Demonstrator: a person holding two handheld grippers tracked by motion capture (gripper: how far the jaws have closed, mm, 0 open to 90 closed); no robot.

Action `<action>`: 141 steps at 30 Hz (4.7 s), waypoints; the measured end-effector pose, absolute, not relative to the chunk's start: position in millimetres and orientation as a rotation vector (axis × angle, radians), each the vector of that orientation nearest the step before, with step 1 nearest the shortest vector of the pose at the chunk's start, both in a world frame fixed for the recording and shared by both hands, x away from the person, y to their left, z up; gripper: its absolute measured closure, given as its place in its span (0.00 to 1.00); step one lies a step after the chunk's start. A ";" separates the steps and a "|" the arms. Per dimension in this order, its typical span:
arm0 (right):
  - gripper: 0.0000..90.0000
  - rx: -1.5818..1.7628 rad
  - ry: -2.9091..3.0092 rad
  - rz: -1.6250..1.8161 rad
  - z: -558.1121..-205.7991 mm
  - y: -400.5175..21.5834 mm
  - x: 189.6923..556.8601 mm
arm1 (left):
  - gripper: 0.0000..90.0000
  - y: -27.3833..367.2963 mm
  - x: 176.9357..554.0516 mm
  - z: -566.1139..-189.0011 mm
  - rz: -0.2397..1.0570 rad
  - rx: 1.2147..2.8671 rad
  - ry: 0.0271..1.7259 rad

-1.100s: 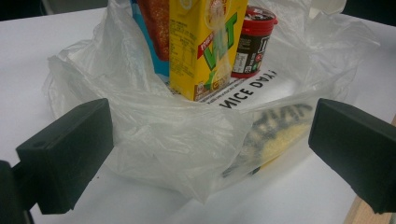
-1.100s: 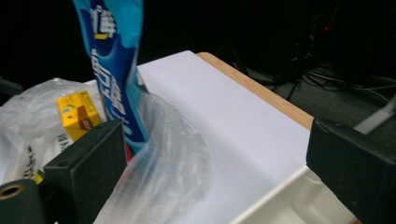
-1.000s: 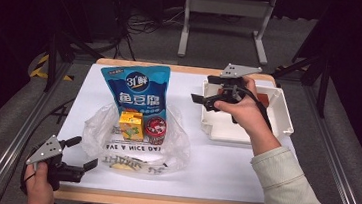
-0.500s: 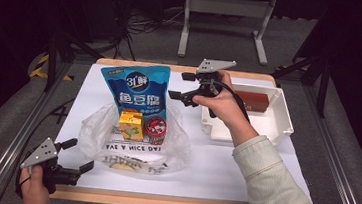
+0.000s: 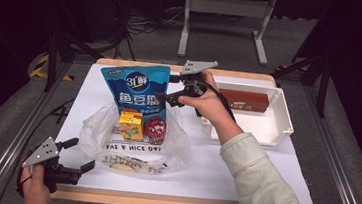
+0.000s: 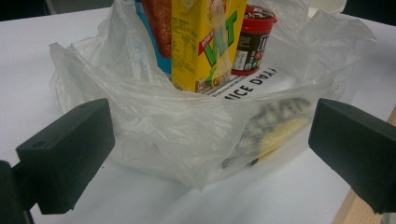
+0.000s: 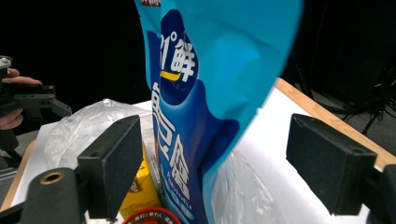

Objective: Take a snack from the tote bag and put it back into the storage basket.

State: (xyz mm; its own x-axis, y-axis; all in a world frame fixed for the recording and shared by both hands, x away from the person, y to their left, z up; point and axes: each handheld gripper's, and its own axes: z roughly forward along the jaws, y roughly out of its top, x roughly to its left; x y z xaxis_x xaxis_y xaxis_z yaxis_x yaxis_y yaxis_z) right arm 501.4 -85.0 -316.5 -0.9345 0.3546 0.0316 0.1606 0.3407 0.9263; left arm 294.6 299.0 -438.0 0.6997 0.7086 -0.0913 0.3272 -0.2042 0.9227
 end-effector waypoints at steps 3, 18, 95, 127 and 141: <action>0.26 0.449 2.432 1.635 -319.7 -78.9 504.0 | 0.01 299.5 294.5 -438.3 0.431 1.801 0.816; 0.26 0.385 2.466 1.594 -342.1 -54.6 512.2 | 0.01 301.4 294.5 -438.9 0.428 1.803 0.820; 0.96 0.256 2.430 1.543 -273.1 -50.5 482.1 | 0.01 298.0 299.2 -439.4 0.421 1.808 0.809; 0.97 0.331 2.326 1.574 -229.3 -111.6 471.7 | 0.01 298.0 304.7 -436.2 0.432 1.802 0.809; 0.97 0.418 2.281 1.545 -222.1 -161.6 470.4 | 0.01 294.8 307.7 -436.6 0.427 1.807 0.804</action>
State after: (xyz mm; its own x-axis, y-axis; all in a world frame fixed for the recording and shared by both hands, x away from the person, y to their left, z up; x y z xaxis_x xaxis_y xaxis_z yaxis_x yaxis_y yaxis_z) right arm 470.4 -161.6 -222.1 -0.8940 0.4308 -0.1230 0.0455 0.3606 0.9316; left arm 307.7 294.8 -436.6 0.7088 0.7001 -0.0863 0.3206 -0.2106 0.9235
